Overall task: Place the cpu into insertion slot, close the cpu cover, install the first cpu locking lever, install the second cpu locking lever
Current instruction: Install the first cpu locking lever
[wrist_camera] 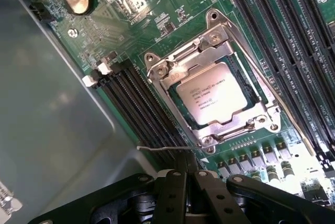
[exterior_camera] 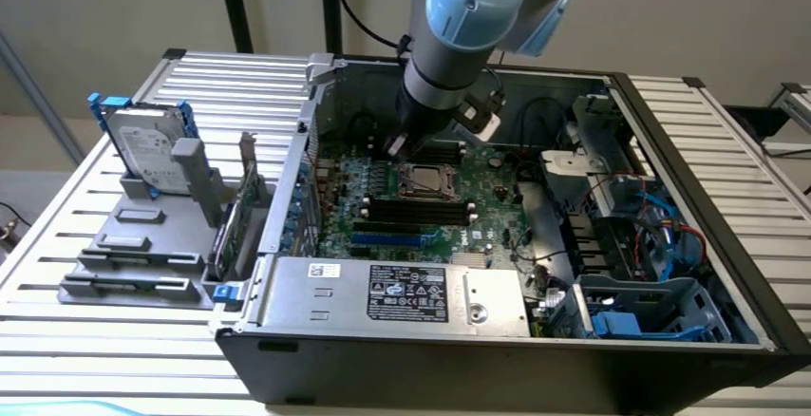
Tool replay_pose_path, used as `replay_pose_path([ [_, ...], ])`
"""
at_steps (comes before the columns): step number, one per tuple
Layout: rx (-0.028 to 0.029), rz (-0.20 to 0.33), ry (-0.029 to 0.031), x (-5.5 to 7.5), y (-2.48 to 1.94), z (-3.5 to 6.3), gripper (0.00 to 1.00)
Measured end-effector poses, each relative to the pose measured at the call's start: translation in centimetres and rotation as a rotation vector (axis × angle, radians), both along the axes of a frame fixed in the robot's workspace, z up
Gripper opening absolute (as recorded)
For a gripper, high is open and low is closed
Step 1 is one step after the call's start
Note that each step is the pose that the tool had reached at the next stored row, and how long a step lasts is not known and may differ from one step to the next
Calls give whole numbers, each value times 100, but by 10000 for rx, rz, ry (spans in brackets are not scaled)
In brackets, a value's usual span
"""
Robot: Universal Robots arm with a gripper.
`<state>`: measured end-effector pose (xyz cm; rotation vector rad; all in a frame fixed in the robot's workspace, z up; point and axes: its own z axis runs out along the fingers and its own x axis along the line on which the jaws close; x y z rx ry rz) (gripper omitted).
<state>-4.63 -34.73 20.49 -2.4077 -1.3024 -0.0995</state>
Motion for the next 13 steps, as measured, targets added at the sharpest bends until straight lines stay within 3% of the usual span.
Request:
replay_pose_path([
  [6, -234, 1, -4, 0, 15, -38, 11],
  [13, -304, 2, -4, 6, 67, -44, 11],
])
